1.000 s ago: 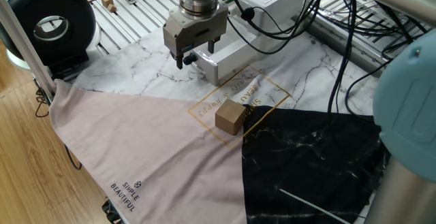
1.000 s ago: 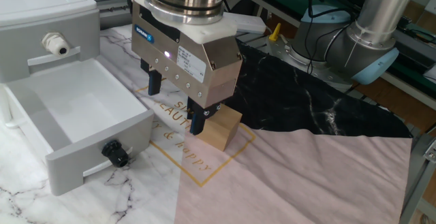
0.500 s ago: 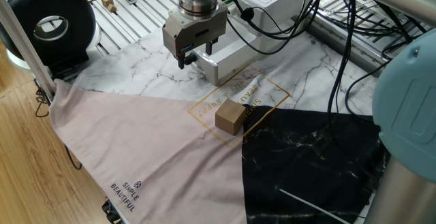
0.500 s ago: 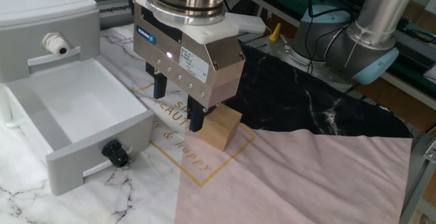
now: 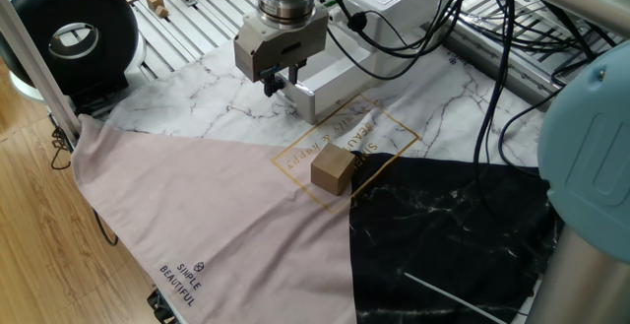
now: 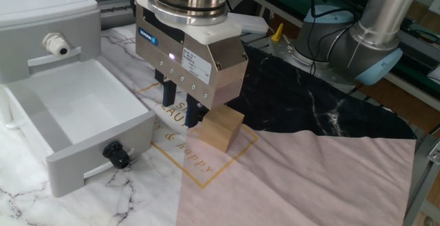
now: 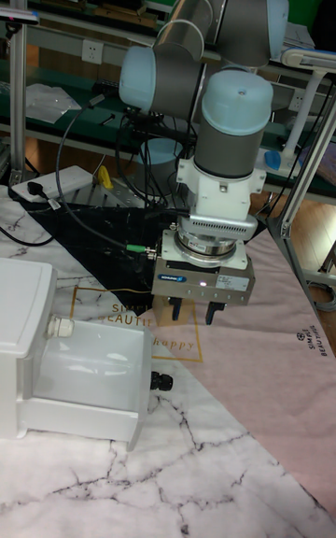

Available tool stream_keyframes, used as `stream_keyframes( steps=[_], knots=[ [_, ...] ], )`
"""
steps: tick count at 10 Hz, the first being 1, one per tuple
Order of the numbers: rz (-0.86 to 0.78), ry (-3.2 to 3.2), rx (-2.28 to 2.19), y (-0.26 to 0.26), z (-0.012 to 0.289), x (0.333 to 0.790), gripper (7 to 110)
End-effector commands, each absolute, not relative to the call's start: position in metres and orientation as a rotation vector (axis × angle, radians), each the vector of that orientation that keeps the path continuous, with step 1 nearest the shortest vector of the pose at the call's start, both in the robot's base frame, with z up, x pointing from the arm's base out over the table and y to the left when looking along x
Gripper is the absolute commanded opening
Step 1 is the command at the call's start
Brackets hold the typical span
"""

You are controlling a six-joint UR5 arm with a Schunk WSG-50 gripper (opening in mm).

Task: Put things in the drawer

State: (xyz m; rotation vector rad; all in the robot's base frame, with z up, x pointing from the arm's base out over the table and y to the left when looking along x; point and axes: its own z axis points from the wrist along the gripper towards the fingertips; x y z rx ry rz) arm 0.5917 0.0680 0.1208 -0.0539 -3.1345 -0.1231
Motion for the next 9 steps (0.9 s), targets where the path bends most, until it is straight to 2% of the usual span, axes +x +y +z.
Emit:
stream_keyframes(
  steps=[1,9],
  knots=[
    [-0.152,-3.127,-0.051,0.071,0.123,0.59,7],
    [-0.181,-3.028,0.056,0.071,0.123,0.557,7]
  ],
)
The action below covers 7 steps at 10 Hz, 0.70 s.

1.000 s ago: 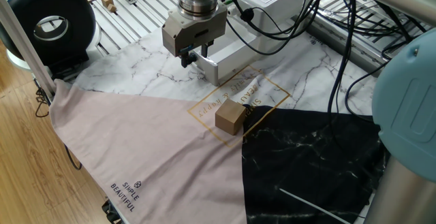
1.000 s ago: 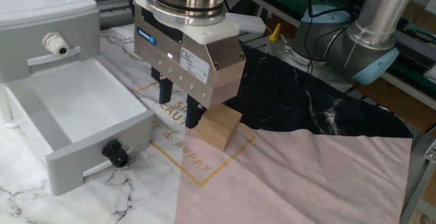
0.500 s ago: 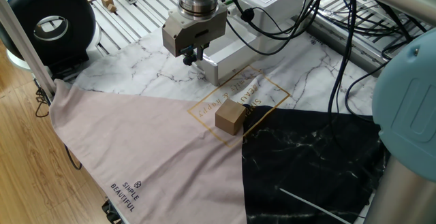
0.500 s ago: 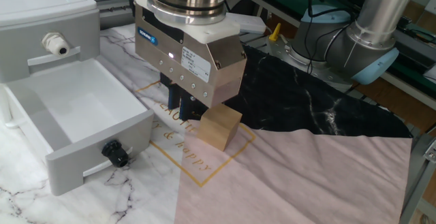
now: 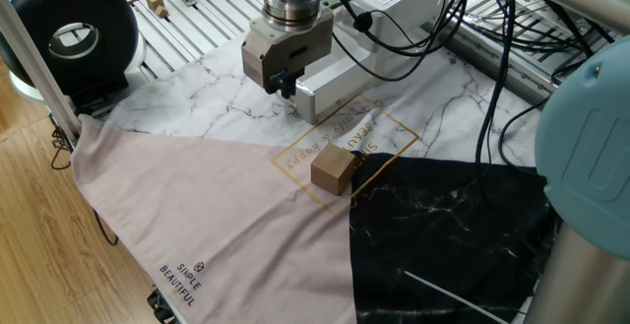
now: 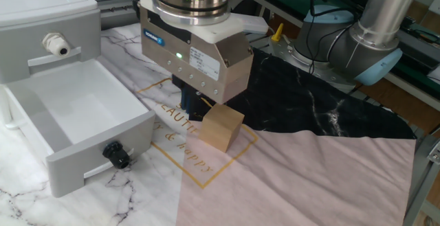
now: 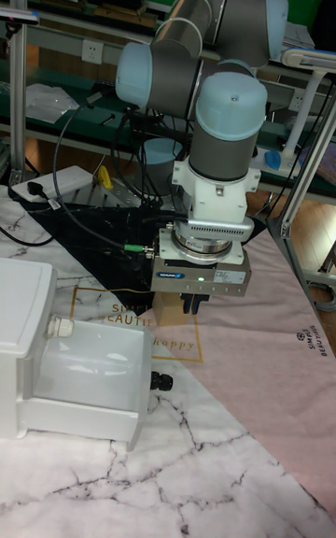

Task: Put things in the drawer

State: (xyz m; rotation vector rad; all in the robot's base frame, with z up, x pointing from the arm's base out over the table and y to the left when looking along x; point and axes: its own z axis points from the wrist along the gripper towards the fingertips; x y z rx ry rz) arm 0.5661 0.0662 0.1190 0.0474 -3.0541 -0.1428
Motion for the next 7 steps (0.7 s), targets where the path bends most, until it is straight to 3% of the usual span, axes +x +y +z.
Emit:
stream_keyframes(
  steps=[1,7],
  knots=[
    [-0.189,-3.037,0.037,0.076,0.123,0.554,7],
    [-0.165,-3.106,0.096,0.071,0.118,0.501,7]
  ],
)
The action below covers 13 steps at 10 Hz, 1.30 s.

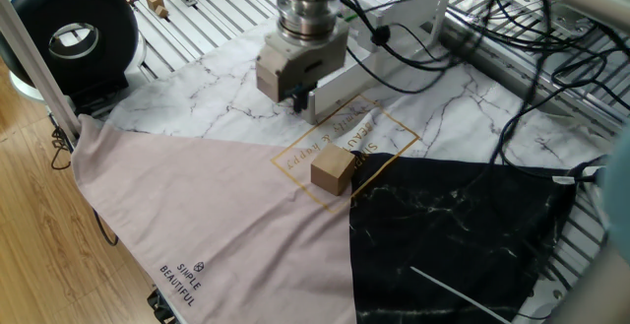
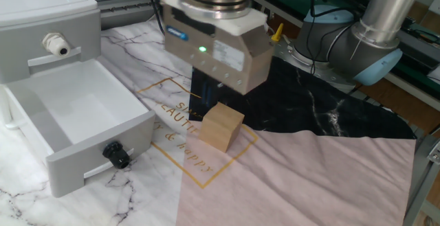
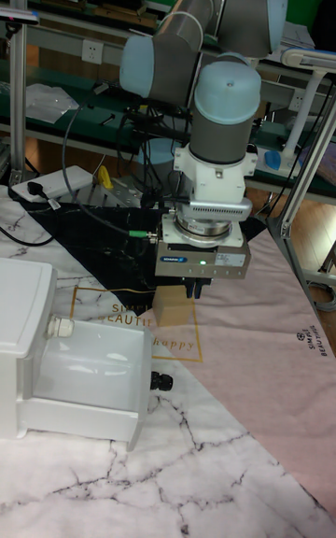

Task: Put things in the drawer

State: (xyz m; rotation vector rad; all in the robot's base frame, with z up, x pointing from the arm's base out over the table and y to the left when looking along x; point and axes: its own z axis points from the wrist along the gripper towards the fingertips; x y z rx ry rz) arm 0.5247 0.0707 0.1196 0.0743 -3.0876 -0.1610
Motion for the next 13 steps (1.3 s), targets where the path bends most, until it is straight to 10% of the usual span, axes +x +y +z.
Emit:
stream_keyframes(
  steps=[1,11,13],
  knots=[
    [-0.158,-3.112,0.108,0.071,0.113,0.494,7],
    [-0.069,-3.254,0.345,0.054,0.075,0.503,7],
    [-0.069,-3.203,0.344,0.053,0.073,0.491,22]
  ],
)
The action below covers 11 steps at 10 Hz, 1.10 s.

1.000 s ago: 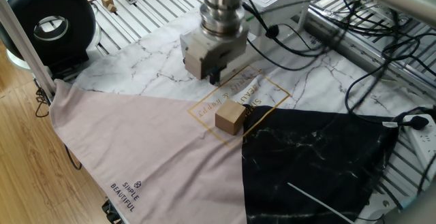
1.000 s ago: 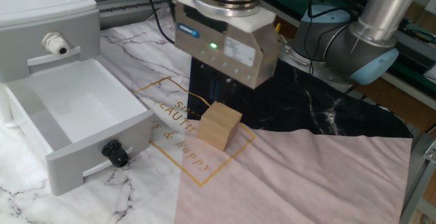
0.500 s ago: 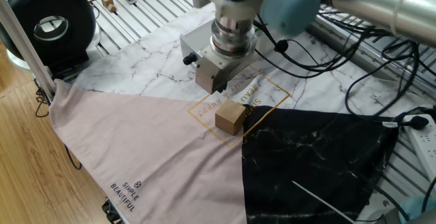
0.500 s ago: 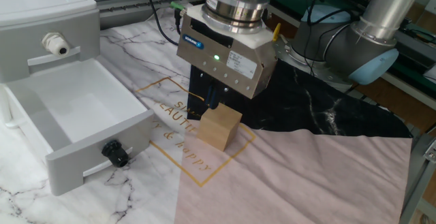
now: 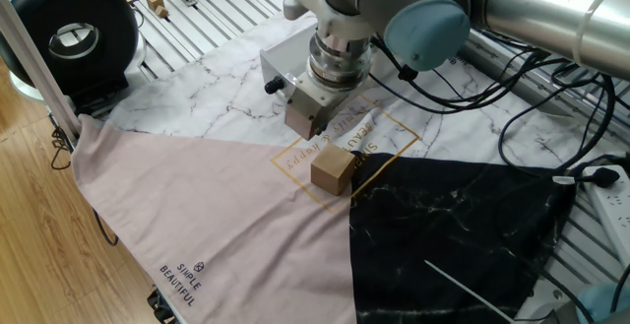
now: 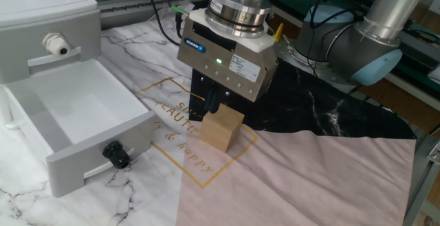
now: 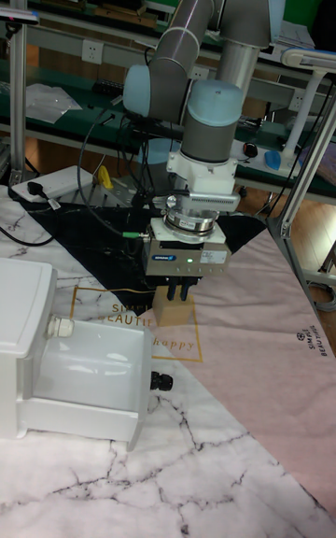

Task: Put things in the drawer

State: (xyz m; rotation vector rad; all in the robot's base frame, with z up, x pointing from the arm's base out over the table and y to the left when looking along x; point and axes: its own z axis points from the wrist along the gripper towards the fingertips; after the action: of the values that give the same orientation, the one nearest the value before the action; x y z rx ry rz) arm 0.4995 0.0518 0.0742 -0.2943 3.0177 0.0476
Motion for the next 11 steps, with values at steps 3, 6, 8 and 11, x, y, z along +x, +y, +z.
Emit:
stream_keyframes(
  steps=[3,6,8,11],
  knots=[
    [0.09,3.047,-0.318,0.057,0.073,0.489,44],
    [0.095,3.071,-0.307,0.057,0.07,0.483,44],
    [0.14,3.079,-0.293,0.069,0.058,0.484,44],
    [0.141,3.099,-0.257,0.07,0.054,0.481,44]
  ],
)
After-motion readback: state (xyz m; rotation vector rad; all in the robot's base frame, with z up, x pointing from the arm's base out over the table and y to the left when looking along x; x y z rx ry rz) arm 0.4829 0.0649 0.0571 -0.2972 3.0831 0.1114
